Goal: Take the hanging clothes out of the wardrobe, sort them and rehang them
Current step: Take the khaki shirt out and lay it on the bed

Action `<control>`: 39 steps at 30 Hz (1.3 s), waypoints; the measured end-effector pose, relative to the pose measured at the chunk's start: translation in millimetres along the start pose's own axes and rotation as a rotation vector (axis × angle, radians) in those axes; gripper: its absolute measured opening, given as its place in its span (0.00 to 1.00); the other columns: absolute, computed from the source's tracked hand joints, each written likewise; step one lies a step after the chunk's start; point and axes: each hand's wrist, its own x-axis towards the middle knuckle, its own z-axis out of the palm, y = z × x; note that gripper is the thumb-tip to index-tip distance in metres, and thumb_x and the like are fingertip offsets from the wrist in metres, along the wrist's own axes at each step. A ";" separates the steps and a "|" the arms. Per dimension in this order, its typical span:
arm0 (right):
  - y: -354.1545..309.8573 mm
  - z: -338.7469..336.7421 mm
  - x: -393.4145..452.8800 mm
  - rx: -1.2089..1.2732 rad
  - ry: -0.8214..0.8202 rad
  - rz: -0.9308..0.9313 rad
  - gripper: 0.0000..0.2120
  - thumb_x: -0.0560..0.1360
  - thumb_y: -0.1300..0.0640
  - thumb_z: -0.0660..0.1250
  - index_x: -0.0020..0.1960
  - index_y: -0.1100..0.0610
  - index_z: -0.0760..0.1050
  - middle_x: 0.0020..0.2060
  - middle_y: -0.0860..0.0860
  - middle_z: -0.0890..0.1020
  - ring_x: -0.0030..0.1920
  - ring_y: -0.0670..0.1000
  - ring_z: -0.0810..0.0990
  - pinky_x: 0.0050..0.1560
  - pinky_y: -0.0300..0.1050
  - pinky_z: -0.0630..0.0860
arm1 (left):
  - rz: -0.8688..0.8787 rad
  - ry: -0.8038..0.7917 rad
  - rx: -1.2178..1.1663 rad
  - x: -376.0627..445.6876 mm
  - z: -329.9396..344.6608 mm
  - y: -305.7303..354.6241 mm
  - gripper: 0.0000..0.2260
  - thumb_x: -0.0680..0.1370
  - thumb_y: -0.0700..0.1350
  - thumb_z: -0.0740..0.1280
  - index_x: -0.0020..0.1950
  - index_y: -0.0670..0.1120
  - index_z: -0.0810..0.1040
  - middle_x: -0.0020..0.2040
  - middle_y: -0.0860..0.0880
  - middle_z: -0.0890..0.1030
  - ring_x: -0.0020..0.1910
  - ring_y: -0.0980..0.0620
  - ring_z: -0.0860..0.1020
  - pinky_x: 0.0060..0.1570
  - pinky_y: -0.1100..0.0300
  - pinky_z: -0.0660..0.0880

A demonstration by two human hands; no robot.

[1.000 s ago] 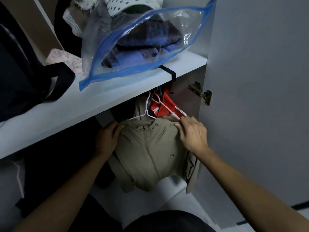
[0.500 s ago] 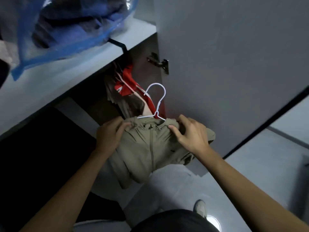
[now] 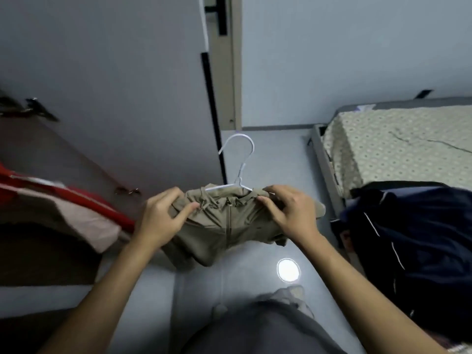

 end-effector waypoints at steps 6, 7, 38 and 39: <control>76.3 -96.7 -54.5 -0.135 0.219 0.181 0.11 0.80 0.43 0.69 0.50 0.50 0.83 0.38 0.44 0.81 0.41 0.48 0.81 0.41 0.44 0.75 | 0.197 -0.117 -0.041 62.4 91.6 89.4 0.18 0.80 0.58 0.70 0.38 0.48 0.73 0.33 0.53 0.72 0.31 0.49 0.73 0.32 0.52 0.72; 88.6 -112.1 -63.5 -0.154 0.250 0.208 0.10 0.80 0.43 0.70 0.49 0.49 0.83 0.38 0.44 0.81 0.41 0.48 0.81 0.41 0.44 0.75 | 0.252 -0.133 -0.047 73.0 107.5 107.0 0.18 0.80 0.58 0.69 0.37 0.49 0.71 0.32 0.53 0.71 0.31 0.49 0.72 0.31 0.52 0.70; 446.2 -445.7 -201.1 -0.591 0.722 1.171 0.15 0.79 0.38 0.68 0.49 0.49 0.83 0.38 0.48 0.85 0.43 0.54 0.83 0.38 0.46 0.70 | 1.039 -0.776 -0.293 273.2 633.3 633.4 0.14 0.83 0.58 0.65 0.42 0.53 0.69 0.39 0.54 0.72 0.43 0.46 0.76 0.38 0.53 0.64; 462.3 -449.8 -205.6 -0.582 0.704 1.202 0.15 0.79 0.38 0.68 0.49 0.50 0.83 0.38 0.49 0.85 0.43 0.56 0.83 0.38 0.47 0.70 | 1.052 -0.800 -0.282 273.5 651.6 641.1 0.13 0.83 0.58 0.64 0.44 0.52 0.71 0.40 0.52 0.74 0.45 0.44 0.77 0.38 0.53 0.64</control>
